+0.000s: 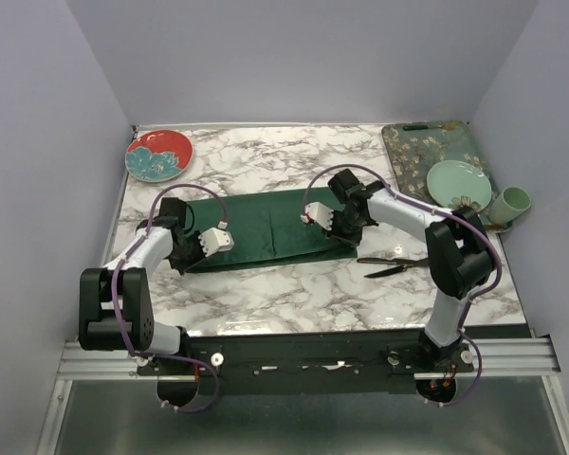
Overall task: Fold the napkin into a case and place the utensils inside
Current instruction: Smooth out the rectangle-folded napkin at the center of the board.
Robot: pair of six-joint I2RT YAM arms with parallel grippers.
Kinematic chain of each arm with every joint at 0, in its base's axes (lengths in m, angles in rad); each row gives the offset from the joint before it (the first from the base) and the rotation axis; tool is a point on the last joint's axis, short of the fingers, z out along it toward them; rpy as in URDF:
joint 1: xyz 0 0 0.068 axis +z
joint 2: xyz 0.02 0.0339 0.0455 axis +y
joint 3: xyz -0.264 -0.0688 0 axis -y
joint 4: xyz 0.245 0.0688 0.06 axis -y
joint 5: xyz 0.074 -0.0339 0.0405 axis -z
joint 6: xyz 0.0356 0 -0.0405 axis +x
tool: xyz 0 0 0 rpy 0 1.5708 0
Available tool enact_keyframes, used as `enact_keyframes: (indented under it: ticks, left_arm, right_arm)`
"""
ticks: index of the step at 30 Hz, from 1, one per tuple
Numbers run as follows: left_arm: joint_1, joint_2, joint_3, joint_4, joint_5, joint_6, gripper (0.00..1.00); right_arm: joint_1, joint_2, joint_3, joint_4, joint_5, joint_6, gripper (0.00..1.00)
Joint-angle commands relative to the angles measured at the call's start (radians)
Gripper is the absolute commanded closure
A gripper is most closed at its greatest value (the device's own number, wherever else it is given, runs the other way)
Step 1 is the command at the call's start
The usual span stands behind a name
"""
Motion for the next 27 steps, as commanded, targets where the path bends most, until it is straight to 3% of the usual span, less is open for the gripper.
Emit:
enact_keyframes:
  ticks: [1,4,7,8,9,11,12,17,18,21,27]
  left_arm:
    - [-0.003,0.015,-0.006,0.019,-0.023,-0.006,0.97]
    - [-0.003,0.012,-0.003,0.023,-0.023,-0.009,0.97]
    - [-0.003,0.017,0.005,0.023,-0.029,-0.014,0.93]
    - [-0.003,0.021,0.006,0.024,-0.032,-0.015,0.92]
    - [-0.003,0.021,0.008,0.024,-0.031,-0.017,0.89]
    - [-0.003,0.017,0.011,0.013,-0.028,-0.014,0.77]
    - [-0.003,0.006,0.018,0.006,-0.023,-0.012,0.66]
    - [0.012,-0.051,0.106,-0.112,0.102,-0.023,0.48]
    - [0.020,-0.060,0.142,-0.120,0.124,-0.052,0.44]
    - [0.043,-0.058,0.210,-0.119,0.193,-0.118,0.40]
    - [0.111,0.055,0.339,0.061,0.320,-0.542,0.34]
  right_arm:
    - [-0.002,-0.015,-0.009,-0.032,-0.025,-0.008,0.99]
    - [-0.002,-0.023,-0.004,-0.038,-0.031,-0.008,0.99]
    - [-0.001,-0.010,0.005,-0.055,-0.035,-0.009,0.92]
    - [0.001,-0.007,0.006,-0.058,-0.038,-0.009,0.89]
    - [-0.001,-0.003,0.006,-0.060,-0.043,-0.009,0.79]
    - [0.002,-0.004,0.013,-0.075,-0.054,-0.009,0.70]
    - [0.002,-0.007,0.017,-0.083,-0.060,-0.003,0.59]
    - [-0.013,-0.047,0.112,-0.167,-0.150,0.041,0.43]
    - [-0.021,-0.047,0.165,-0.179,-0.166,0.064,0.37]
    - [-0.054,-0.020,0.256,-0.216,-0.232,0.145,0.31]
    - [-0.131,0.129,0.522,-0.213,-0.324,0.384,0.31]
